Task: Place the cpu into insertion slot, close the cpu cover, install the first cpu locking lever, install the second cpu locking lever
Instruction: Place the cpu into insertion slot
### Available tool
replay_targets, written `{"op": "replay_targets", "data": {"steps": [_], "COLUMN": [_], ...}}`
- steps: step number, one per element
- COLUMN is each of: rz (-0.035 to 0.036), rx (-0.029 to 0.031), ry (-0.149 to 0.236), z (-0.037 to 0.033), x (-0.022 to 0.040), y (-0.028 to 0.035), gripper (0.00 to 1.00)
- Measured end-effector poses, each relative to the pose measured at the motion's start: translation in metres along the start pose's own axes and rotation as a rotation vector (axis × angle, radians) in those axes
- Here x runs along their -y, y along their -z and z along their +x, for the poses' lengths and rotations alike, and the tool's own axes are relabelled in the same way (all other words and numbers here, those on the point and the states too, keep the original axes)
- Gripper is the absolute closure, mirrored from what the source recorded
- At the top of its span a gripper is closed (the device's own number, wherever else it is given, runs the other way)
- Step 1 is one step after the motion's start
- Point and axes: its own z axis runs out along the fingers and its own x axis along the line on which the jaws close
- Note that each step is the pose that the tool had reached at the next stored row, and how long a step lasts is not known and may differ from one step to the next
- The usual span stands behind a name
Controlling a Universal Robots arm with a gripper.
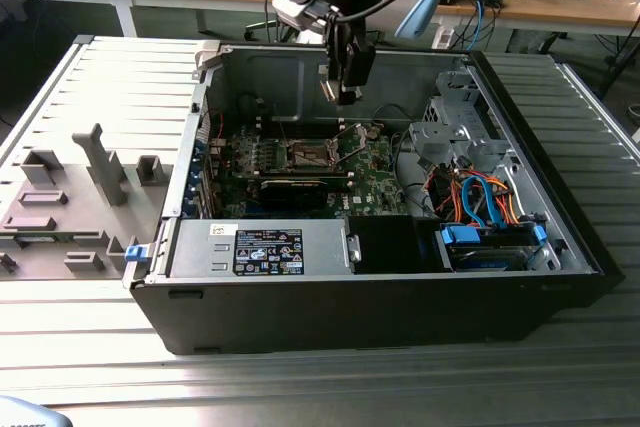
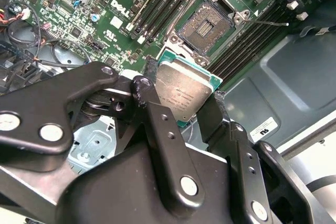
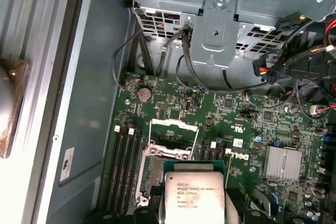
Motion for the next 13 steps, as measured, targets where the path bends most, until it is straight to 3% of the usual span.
{"op": "replay_targets", "data": {"steps": [13], "rz": [0.0009], "rx": [0.0008], "ry": [-0.039], "z": [0.0000], "x": [0.0000], "y": [0.0000], "gripper": [0.45]}}
